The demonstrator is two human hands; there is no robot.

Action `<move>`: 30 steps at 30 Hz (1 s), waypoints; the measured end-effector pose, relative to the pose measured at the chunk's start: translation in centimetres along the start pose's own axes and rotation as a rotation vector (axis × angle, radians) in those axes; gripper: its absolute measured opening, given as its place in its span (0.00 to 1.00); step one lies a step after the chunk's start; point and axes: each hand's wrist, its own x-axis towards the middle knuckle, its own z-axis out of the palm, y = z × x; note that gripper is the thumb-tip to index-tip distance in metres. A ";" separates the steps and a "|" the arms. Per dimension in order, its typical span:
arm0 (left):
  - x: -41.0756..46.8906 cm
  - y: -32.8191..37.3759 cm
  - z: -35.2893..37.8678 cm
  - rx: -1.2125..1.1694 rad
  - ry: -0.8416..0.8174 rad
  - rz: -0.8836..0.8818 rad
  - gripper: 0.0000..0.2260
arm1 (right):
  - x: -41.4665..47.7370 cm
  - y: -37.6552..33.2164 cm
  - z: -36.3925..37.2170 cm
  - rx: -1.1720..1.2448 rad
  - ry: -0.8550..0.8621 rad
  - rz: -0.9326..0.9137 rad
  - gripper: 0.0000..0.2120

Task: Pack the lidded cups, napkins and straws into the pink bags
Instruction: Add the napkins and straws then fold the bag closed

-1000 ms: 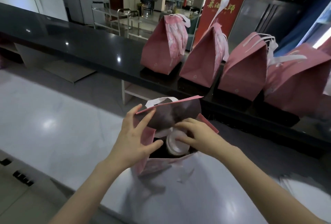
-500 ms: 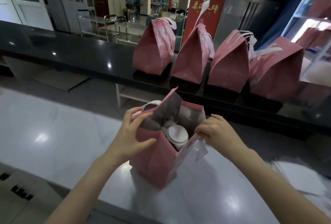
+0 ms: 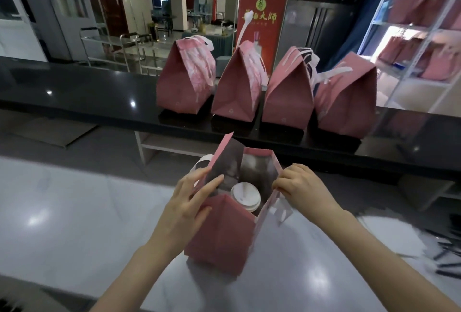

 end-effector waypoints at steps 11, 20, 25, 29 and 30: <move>2.7 10.5 2.7 0.241 0.184 -0.070 0.19 | -5.2 6.3 -0.3 0.271 0.101 -0.001 0.14; 8.3 23.1 18.6 -0.015 0.070 -0.130 0.16 | -18.2 21.0 0.0 0.299 -0.077 0.194 0.10; 10.1 27.4 29.4 -0.109 -0.212 -0.149 0.12 | -24.8 28.1 1.4 0.294 -0.225 0.392 0.11; 10.0 28.5 36.5 -0.140 -0.467 -0.178 0.13 | -28.5 30.9 3.6 0.306 -0.360 0.452 0.16; 9.8 28.6 37.9 -0.124 -0.538 -0.165 0.15 | -29.1 31.1 4.2 0.321 -0.405 0.450 0.18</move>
